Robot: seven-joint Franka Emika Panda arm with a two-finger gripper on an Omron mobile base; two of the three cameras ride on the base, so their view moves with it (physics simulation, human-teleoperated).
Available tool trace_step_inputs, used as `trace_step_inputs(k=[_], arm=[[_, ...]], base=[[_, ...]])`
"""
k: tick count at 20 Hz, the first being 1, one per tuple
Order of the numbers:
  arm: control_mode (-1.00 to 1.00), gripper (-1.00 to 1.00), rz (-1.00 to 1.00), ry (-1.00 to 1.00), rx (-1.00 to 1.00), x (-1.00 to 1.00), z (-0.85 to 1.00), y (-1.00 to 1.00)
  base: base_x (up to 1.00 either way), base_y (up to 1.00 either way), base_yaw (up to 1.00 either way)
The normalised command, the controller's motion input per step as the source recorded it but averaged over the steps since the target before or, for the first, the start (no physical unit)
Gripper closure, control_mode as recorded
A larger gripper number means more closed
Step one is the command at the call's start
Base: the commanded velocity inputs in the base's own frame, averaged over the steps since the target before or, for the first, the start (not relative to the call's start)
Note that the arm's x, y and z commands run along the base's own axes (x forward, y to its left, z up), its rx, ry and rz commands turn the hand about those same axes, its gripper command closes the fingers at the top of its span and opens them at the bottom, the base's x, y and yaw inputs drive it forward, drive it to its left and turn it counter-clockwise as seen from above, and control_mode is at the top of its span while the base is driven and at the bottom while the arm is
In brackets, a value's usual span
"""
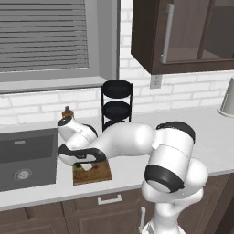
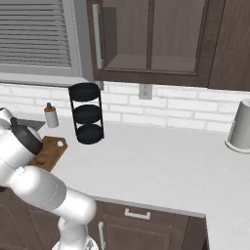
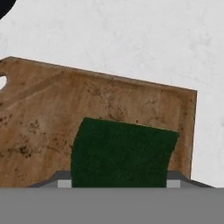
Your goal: Pick up the sponge from the counter and clean the cutting board by briefly scrubbing or pressing down on the cutting board. Once finished, release the sponge.
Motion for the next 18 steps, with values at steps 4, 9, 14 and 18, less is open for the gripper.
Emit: trace_step_inputs(k=[4, 9, 14, 18], arm=[[-1.0, 1.0, 0.0, 0.03, -0.01, -0.08, -0.15, 0.0], [-1.0, 1.0, -0.03, 0.0, 0.0, -0.1, -0.31, -0.08], [-1.0, 1.0, -0.05, -0.03, -0.03, 0.0, -0.33, -0.09], [-1.0, 1.0, -0.08, -0.09, -0.06, 0.0, -0.36, -0.14]], base=[[0.0, 0.0, 0.0], [0.0, 0.0, 0.0], [0.0, 0.0, 0.0], [0.0, 0.0, 0.0]])
